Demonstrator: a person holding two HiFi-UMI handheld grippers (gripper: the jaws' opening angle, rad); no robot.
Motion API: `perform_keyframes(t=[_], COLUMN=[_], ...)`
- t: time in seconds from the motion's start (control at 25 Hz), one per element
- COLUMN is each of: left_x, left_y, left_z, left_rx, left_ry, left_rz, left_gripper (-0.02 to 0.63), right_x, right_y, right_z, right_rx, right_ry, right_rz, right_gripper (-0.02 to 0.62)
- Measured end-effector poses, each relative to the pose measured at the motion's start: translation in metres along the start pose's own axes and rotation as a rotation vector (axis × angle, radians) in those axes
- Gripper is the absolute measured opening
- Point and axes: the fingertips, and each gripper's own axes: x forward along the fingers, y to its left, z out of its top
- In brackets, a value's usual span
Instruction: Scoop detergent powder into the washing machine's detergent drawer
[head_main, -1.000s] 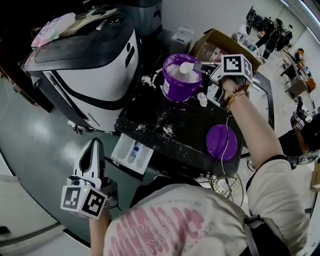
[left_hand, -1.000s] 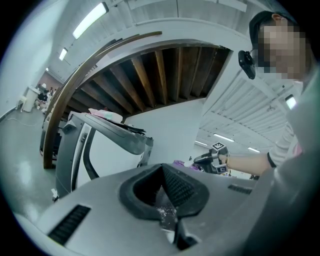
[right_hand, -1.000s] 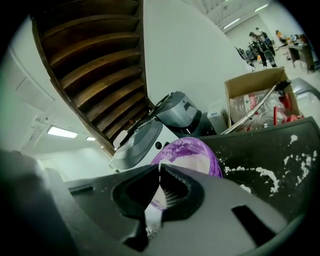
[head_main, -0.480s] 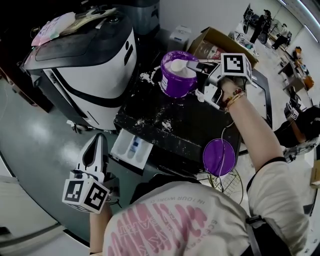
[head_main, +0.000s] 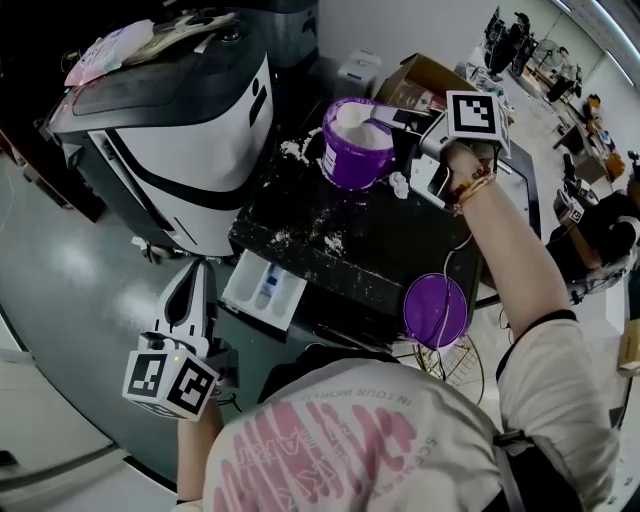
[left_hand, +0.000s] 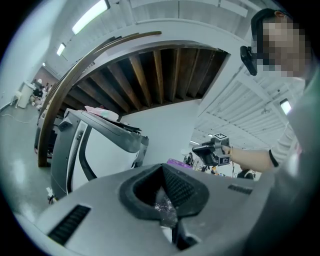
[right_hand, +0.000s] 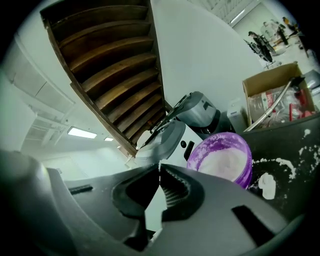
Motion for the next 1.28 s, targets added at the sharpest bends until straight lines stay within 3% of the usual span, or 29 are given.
perform_keyframes(t=[0.6, 1.28], left_x=[-0.017, -0.056], left_y=[-0.008, -0.018], left_z=[0.011, 0.014], left_rx=[0.008, 0.016], left_ry=[-0.030, -0.018], left_rz=[-0.045, -0.127], left_gripper=[0.003, 0.003], right_x=[-0.023, -0.046], right_y=[0.063, 0.127], right_z=[0.010, -0.031], right_rx=[-0.069, -0.107], right_ry=[-0.030, -0.031], right_rz=[0.037, 0.046], right_gripper=[0.003, 0.003])
